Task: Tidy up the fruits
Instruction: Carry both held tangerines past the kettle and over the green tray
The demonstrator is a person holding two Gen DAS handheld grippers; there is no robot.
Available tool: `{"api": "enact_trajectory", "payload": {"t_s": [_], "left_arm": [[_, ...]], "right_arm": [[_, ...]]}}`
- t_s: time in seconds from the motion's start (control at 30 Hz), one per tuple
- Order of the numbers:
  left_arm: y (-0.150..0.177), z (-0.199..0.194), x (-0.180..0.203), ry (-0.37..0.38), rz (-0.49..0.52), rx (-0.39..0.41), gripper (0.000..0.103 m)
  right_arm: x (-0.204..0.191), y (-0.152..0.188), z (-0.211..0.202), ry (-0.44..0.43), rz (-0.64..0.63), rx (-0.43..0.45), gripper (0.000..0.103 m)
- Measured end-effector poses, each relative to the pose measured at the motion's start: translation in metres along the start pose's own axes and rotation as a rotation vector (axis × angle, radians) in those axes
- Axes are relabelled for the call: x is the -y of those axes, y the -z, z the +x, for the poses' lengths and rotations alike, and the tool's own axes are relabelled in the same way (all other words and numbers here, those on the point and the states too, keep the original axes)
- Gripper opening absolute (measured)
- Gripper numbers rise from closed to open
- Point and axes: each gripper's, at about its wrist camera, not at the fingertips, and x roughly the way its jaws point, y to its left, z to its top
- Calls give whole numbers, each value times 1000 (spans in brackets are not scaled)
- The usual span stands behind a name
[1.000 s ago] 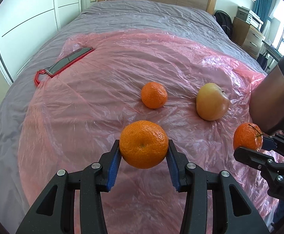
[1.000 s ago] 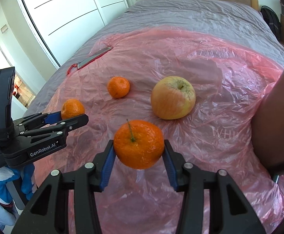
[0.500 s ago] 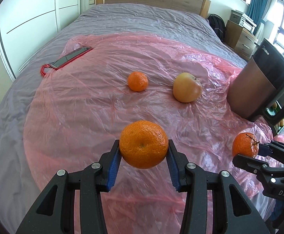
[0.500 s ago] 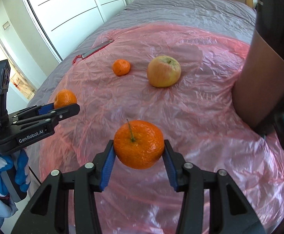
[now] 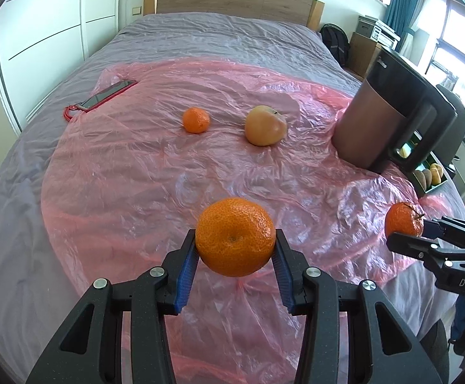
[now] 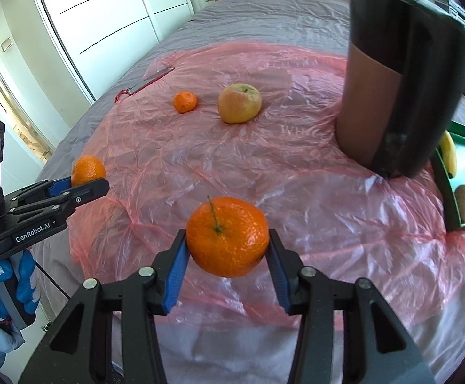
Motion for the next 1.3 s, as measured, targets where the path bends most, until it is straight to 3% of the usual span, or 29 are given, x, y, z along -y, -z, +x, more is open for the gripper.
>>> {"api": "enact_trajectory", "payload": {"t_s": [0.77, 1.3], "left_arm": [[3, -51, 100, 64, 109, 63, 39], [5, -60, 182, 136, 200, 55, 39]], "right_arm": [[63, 42, -95, 60, 93, 148, 23], [121, 73, -124, 72, 186, 201, 23]]}}
